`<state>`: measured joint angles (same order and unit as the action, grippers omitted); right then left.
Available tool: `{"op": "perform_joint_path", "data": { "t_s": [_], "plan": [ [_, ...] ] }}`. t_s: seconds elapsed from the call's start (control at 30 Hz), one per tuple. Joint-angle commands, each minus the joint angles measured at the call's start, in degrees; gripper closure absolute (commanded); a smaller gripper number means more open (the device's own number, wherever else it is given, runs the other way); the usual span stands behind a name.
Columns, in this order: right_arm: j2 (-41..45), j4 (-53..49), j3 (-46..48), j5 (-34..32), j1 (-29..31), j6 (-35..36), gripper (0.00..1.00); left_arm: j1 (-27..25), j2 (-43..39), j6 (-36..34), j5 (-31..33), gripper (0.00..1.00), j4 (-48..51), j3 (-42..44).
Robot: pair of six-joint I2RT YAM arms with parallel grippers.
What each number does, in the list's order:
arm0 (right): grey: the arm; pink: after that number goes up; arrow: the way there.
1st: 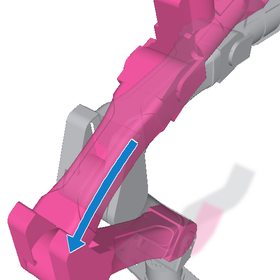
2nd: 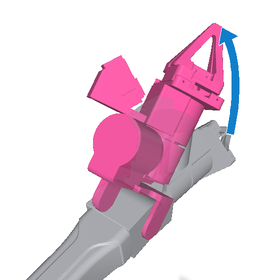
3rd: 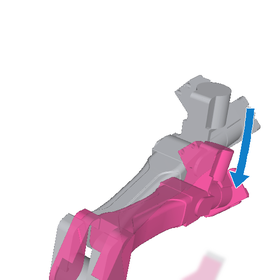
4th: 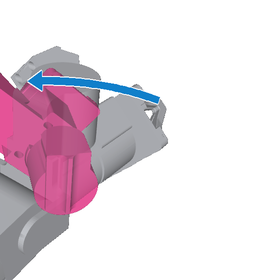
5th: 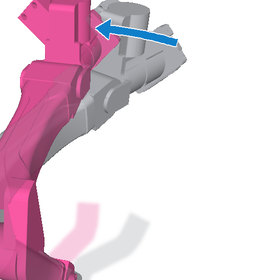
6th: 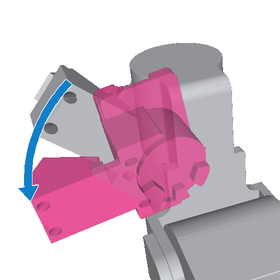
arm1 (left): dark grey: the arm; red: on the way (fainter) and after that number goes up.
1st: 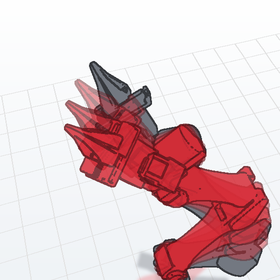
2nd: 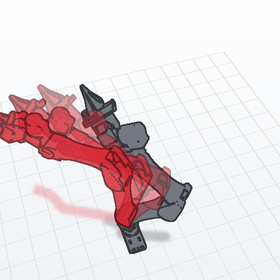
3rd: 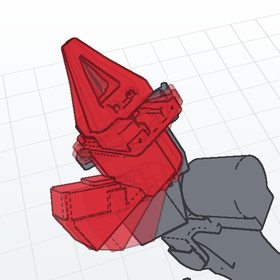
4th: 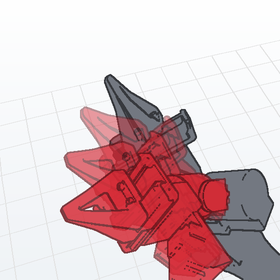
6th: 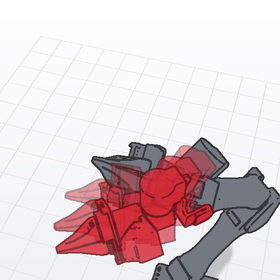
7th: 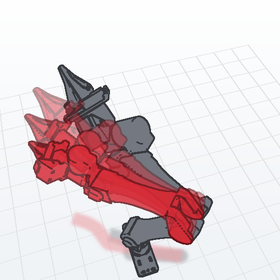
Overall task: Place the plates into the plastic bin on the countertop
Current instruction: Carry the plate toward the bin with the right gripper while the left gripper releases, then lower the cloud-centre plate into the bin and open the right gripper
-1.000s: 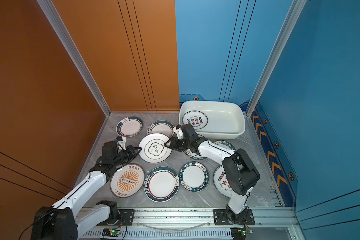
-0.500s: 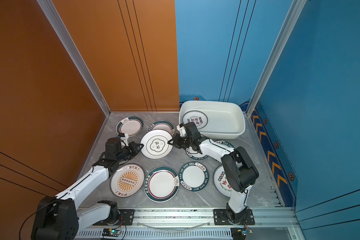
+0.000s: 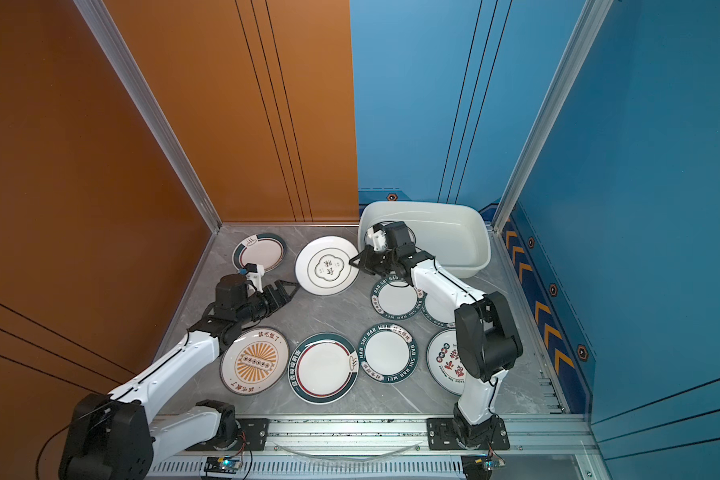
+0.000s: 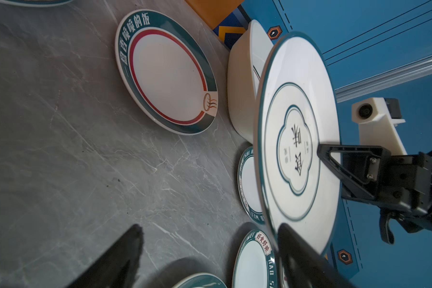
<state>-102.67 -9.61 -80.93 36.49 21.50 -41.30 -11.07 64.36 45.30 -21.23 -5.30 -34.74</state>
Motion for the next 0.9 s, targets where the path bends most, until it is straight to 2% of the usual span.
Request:
{"op": "perform_joint_path", "data": {
  "t_s": [0.0,0.13,0.33,0.67,0.87],
  "plan": [
    [0.7,-5.2,-5.2,-4.0,-4.1,2.7,1.0,-0.2,-1.8,-1.1,1.5,0.02,-0.2,0.5],
    [-2.1,-6.9,-9.1,-7.1,-9.4,2.0,1.0,-0.1,-1.5,-1.6,2.8,0.02,0.0,0.9],
    [-9.5,-11.2,-18.3,-11.3,-15.1,1.5,1.0,-0.1,1.8,-1.3,1.5,0.02,-2.1,0.6],
    [-30.6,-22.9,-42.9,-14.8,-18.2,2.4,1.0,0.1,2.6,-2.8,2.2,0.02,1.0,-0.6],
    [-38.6,-26.4,-51.5,-15.7,-18.2,2.0,1.0,0.4,2.6,-3.8,3.0,0.02,3.4,-1.6]
  ]
}}
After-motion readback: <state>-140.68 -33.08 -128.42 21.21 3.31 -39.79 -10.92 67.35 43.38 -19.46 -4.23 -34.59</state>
